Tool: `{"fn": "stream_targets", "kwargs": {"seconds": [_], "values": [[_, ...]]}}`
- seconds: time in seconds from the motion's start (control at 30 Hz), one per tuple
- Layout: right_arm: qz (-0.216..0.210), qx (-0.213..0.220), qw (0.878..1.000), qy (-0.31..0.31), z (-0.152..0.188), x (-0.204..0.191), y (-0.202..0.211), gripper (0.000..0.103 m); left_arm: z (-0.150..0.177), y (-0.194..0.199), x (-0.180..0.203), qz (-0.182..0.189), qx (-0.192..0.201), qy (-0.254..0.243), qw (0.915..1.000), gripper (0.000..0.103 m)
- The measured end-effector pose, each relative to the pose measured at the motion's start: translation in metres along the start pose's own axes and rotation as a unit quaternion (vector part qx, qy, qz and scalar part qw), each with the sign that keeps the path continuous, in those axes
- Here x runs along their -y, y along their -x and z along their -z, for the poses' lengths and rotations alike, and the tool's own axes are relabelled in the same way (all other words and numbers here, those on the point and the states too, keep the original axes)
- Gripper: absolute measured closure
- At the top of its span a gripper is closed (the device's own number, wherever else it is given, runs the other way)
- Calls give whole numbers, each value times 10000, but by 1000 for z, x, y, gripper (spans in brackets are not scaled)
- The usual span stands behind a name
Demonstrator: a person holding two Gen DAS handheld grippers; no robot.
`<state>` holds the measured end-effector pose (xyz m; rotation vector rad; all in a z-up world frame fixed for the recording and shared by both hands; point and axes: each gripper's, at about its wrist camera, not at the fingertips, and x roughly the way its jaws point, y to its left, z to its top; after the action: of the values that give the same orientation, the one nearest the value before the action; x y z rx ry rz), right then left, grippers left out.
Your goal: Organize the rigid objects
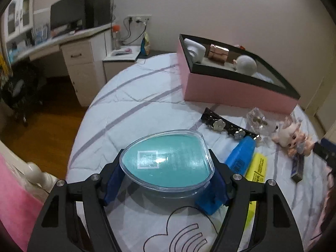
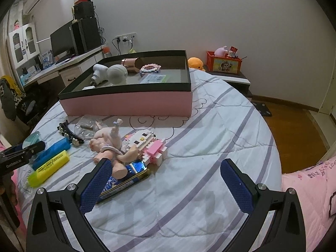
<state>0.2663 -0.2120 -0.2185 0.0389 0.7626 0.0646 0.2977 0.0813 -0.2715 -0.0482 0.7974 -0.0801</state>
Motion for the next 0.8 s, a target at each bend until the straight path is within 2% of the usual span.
{"fn": "stream_targets", "kwargs": {"seconds": [0.27, 0.4, 0.5, 0.6, 0.7, 0.8], "values": [[-172, 12, 9998, 98, -2, -4, -1, 0, -2, 22, 9, -7, 109, -127, 9999, 30], [121, -17, 9996, 268, -8, -5, -11, 0, -5, 33, 14, 42, 194, -232, 9995, 30], [-144, -134, 9997, 156, -12, -2, -20, 0, -8, 35, 13, 64, 180, -266, 9995, 30], [-269, -196, 9988, 350, -11, -15, -21, 0, -8, 36, 12, 34, 174, -265, 9995, 30], [-679, -295, 9961, 475, -9, -33, -24, 0, -9, 38, 12, 24, 165, -280, 9995, 30], [-812, -129, 9954, 501, -8, -43, -16, 0, -11, 39, 14, 32, 195, -312, 9993, 30]]}}
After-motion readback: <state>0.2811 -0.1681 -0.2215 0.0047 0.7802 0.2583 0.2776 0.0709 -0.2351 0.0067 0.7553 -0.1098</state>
